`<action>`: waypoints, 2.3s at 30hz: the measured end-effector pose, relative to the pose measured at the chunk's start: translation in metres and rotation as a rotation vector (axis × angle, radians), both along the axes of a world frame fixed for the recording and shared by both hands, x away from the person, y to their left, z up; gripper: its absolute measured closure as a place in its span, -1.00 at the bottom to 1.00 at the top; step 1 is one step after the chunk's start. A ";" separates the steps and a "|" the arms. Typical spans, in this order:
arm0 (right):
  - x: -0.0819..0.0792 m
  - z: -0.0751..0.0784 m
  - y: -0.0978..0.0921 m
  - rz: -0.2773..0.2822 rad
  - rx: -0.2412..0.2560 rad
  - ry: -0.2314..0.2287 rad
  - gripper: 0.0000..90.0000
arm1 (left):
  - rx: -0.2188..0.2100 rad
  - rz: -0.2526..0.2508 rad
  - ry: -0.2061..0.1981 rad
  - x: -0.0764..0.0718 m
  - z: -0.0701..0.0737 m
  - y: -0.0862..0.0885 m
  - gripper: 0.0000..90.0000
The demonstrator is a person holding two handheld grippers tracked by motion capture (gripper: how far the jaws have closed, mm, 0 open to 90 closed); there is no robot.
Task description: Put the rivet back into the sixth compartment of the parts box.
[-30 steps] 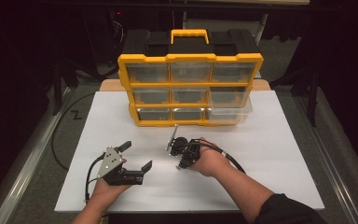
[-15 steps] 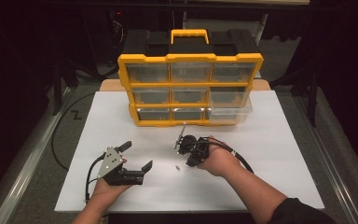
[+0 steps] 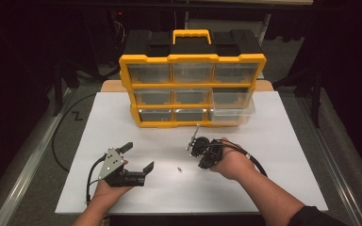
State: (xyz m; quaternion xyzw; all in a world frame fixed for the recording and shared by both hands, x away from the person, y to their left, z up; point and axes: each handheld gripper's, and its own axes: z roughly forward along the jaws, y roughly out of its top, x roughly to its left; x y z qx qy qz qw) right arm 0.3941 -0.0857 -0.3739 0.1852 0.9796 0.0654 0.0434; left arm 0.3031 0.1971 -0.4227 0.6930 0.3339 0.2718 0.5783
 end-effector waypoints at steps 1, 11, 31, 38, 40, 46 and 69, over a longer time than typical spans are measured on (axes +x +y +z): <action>0.000 0.000 -0.002 -0.003 -0.002 0.002 0.89 | 0.000 0.000 0.000 0.000 0.000 0.000 -0.98; -0.002 0.003 -0.021 -0.028 -0.007 0.005 0.88 | -0.004 0.005 -0.005 0.000 0.001 0.001 -0.98; -0.003 0.008 -0.060 -0.089 -0.015 0.005 0.88 | -0.017 0.015 -0.007 0.000 0.001 0.003 -0.98; -0.003 0.010 -0.071 -0.108 -0.012 0.004 0.88 | -0.018 0.017 -0.008 0.000 0.001 0.003 -0.98; -0.004 0.010 -0.074 -0.117 -0.015 0.005 0.88 | -0.016 0.016 -0.008 0.000 0.001 0.003 -0.98; -0.004 0.012 -0.081 -0.136 -0.009 0.005 0.88 | -0.018 0.016 -0.008 0.000 0.001 0.003 -0.98; 0.000 0.021 -0.089 -0.149 -0.005 0.007 0.88 | -0.018 0.015 -0.009 0.000 0.001 0.003 -0.98</action>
